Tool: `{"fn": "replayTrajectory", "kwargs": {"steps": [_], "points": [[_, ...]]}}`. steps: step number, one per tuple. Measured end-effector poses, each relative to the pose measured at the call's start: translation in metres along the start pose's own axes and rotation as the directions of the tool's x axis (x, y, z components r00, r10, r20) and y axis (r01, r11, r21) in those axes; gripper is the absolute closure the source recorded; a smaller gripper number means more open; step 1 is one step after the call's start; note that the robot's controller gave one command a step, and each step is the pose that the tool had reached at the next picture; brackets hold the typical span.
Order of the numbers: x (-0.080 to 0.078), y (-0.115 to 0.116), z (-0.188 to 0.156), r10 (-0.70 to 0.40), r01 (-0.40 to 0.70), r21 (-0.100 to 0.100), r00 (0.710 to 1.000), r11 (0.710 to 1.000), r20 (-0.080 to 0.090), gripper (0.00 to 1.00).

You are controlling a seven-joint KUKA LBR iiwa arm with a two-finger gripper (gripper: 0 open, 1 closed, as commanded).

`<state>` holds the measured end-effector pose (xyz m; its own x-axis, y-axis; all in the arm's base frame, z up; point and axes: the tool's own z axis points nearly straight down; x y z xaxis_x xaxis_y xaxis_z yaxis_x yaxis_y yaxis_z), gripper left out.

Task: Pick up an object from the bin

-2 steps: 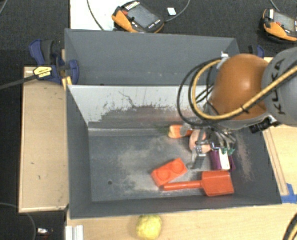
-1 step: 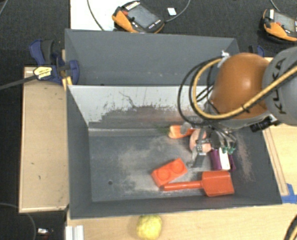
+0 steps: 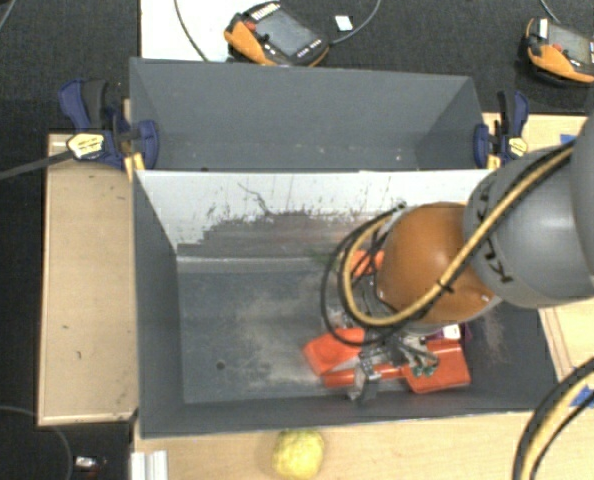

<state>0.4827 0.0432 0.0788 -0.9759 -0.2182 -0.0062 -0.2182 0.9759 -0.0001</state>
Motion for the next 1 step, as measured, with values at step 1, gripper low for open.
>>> {"fn": "replayTrajectory", "kwargs": {"steps": [1], "points": [[0.0001,0.0004,-0.0402,0.080,-0.080,0.002,0.997,0.997,0.011,0.00]]}}
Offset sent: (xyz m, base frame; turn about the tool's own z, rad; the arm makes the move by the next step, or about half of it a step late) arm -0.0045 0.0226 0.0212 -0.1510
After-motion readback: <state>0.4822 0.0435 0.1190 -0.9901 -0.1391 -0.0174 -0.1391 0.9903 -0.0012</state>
